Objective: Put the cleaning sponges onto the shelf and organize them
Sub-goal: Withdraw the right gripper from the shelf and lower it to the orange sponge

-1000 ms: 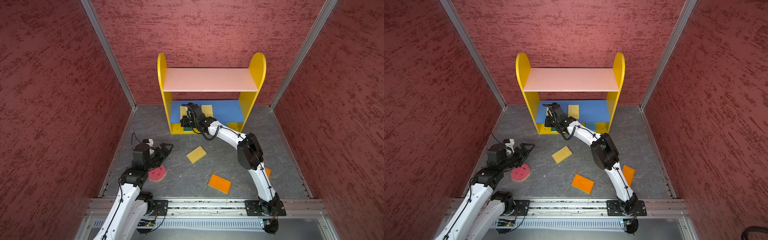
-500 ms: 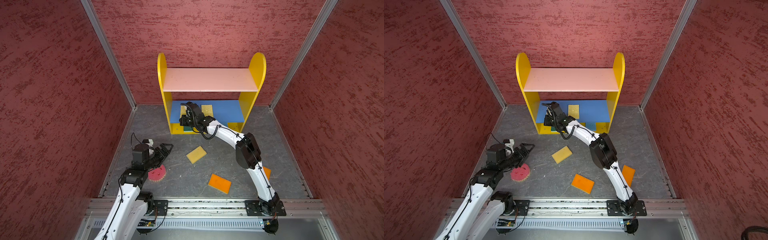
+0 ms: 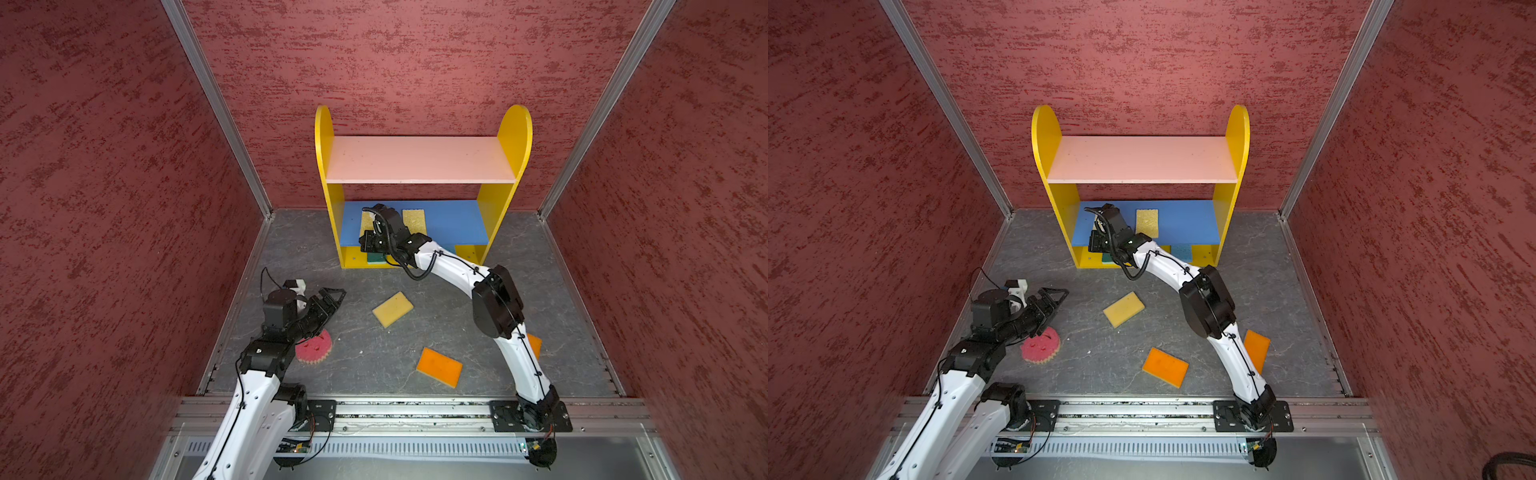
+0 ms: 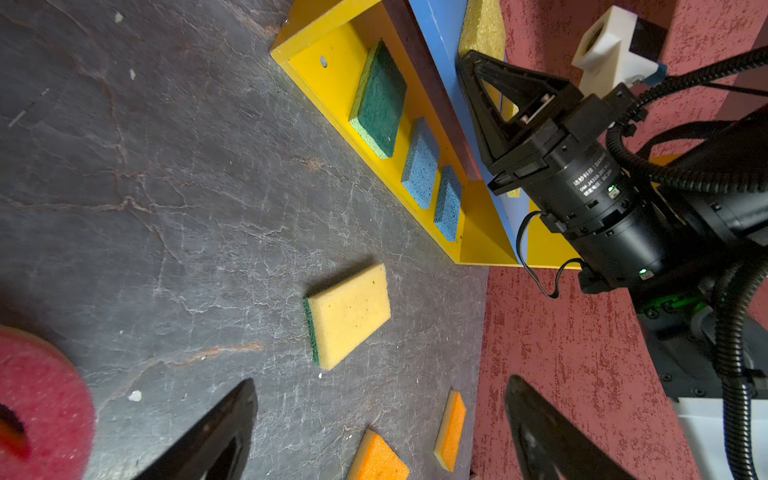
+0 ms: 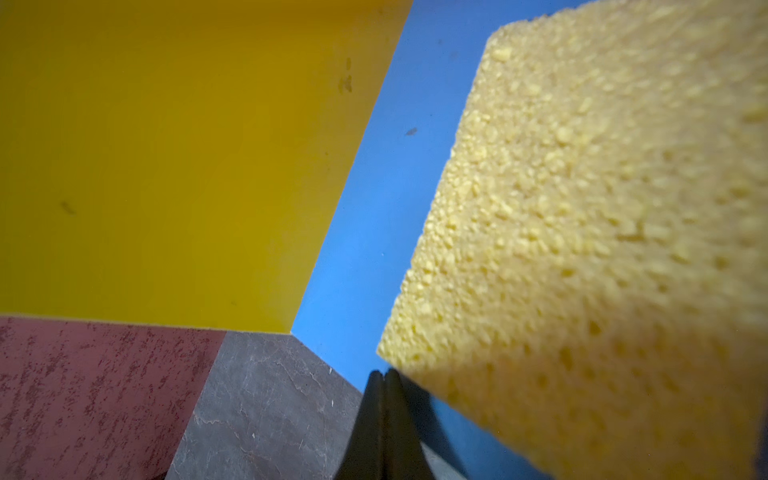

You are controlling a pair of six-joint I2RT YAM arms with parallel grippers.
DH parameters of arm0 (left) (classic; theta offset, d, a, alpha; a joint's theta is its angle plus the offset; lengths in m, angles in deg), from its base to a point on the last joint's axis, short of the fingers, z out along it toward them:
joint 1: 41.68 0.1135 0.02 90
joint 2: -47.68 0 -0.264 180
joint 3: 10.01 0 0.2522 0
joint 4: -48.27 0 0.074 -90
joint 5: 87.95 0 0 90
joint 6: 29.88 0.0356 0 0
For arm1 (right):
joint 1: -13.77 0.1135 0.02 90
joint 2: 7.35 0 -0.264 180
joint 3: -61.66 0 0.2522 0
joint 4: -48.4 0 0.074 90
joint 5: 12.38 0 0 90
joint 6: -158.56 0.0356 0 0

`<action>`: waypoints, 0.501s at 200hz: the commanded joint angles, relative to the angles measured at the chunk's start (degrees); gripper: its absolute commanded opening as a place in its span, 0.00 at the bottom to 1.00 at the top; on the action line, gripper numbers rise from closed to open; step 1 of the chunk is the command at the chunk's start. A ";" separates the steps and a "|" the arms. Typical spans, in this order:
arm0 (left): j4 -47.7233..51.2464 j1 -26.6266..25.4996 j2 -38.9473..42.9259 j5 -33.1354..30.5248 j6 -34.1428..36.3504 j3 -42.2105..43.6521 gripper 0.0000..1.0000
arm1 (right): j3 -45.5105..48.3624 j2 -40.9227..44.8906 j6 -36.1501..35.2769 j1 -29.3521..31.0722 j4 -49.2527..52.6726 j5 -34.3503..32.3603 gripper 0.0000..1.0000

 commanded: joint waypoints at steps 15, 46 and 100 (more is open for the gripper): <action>2.15 0.66 1.96 0.52 2.19 -1.13 0.93 | 14.55 21.70 -8.00 0.23 -4.78 -4.01 0.00; 3.91 1.00 4.33 0.62 2.19 -0.91 0.93 | 28.09 37.21 -13.23 0.12 0.80 -13.60 0.05; 7.93 0.83 7.62 3.60 1.67 0.06 0.93 | 52.62 56.79 -10.51 -0.12 8.65 -14.81 0.34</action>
